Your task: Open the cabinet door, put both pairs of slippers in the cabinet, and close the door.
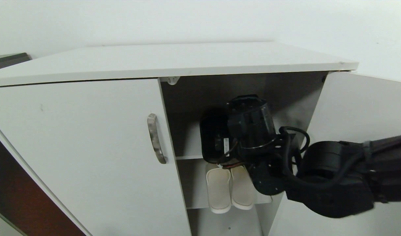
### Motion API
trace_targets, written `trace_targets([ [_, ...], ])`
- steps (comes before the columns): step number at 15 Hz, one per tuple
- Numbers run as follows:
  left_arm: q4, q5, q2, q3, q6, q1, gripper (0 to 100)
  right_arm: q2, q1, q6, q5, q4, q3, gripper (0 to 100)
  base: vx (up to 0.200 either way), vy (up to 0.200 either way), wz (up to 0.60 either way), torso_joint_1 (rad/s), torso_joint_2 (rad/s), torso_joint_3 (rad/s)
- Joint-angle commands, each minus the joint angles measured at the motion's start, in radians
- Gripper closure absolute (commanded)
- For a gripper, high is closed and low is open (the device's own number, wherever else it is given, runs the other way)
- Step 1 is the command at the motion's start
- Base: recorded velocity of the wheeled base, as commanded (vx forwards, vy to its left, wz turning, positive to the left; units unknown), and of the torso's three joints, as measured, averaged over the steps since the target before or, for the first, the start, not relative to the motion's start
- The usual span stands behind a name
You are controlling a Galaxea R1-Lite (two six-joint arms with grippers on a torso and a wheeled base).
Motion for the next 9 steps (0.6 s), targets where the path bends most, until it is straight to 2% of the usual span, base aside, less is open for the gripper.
trace_targets([
  [1, 0.000, 0.000, 0.001, 0.000, 0.000, 0.000, 100, -0.191, 0.078, 0.000, 0.062, -0.071, 0.191, 100, 0.000, 0.000, 0.00, 0.000, 0.00, 0.000],
  [3, 0.000, 0.000, 0.001, 0.000, 0.000, 0.000, 100, -0.289, 0.089, 0.002, 0.159, -0.089, 0.315, 100, 0.000, 0.000, 0.00, 0.000, 0.00, 0.000],
  [5, 0.001, 0.000, 0.001, 0.000, 0.000, 0.000, 100, -0.372, 0.084, -0.004, 0.306, -0.114, 0.410, 100, 0.000, 0.000, 0.00, 0.000, 0.00, 0.000],
  [6, 0.000, 0.000, 0.001, 0.000, 0.000, 0.000, 100, -0.389, 0.083, -0.004, 0.337, -0.115, 0.425, 100, 0.000, 0.000, 0.00, 0.000, 0.00, 0.000],
  [9, 0.000, 0.001, 0.001, 0.000, -0.004, 0.000, 100, -0.392, 0.078, -0.004, 0.338, -0.118, 0.441, 100, 0.000, 0.000, 0.00, 0.000, 0.00, 0.000],
])
